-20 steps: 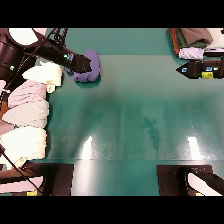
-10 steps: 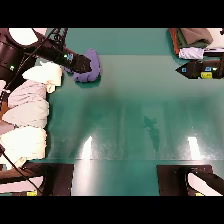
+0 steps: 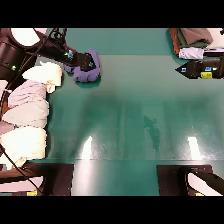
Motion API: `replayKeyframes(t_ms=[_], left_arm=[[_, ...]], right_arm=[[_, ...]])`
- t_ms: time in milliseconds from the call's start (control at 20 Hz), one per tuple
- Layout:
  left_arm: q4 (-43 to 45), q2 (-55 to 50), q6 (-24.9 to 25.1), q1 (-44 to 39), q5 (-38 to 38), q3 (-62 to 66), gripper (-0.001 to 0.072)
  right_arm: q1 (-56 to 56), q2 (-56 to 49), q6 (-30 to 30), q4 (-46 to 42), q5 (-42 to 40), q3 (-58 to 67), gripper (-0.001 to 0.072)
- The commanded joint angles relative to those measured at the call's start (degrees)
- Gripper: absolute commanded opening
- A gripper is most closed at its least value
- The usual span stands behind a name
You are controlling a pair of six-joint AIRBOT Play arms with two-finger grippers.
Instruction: Fold the shirts.
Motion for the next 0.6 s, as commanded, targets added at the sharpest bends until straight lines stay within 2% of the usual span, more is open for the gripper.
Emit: replayKeyframes(t_ms=[0,150,350,550], left_arm=[[15.82,-3.17,-6.21,0.98,7.17,-0.02,0.0597],[15.17,-10.8,-9.16,5.97,9.11,0.0,0.0598],[2.25,-21.07,-8.87,13.57,12.98,0.0,0.0598],[-5.44,-26.75,-1.86,14.12,18.05,0.0,0.0597]], right_arm=[[0.04,-0.04,0.0,-0.04,0.09,-0.02,0.0014],[0.04,-0.04,0.02,-0.04,0.31,-0.02,0.0014],[0.04,-0.07,0.0,-0.04,1.55,-0.02,0.0015],[0.04,-0.07,0.0,-0.07,1.53,-0.02,0.0014]])
